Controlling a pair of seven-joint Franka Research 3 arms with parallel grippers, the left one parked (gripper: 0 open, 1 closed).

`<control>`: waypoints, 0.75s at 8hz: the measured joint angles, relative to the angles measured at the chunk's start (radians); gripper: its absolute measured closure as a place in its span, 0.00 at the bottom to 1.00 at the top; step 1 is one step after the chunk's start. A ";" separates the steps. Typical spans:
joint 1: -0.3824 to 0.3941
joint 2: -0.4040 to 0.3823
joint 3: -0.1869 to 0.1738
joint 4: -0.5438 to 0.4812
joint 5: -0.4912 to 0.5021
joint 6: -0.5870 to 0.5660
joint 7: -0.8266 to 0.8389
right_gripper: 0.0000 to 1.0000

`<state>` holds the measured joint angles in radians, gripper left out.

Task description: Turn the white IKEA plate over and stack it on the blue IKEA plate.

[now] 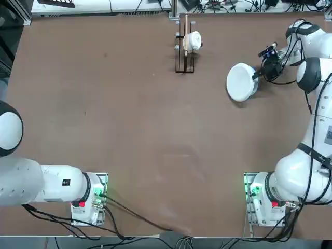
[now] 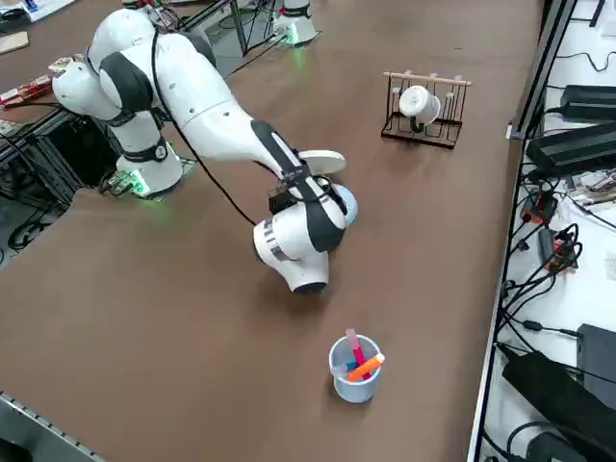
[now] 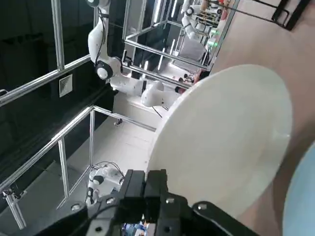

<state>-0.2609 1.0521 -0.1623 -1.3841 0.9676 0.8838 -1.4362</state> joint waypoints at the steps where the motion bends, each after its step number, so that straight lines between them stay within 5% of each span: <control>1: -0.007 0.000 0.000 0.015 -0.017 0.009 0.000 0.97; 6: -0.051 0.001 -0.001 0.066 -0.048 0.040 0.000 0.92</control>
<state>-0.3118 1.0528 -0.1635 -1.3178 0.9195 0.9240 -1.4362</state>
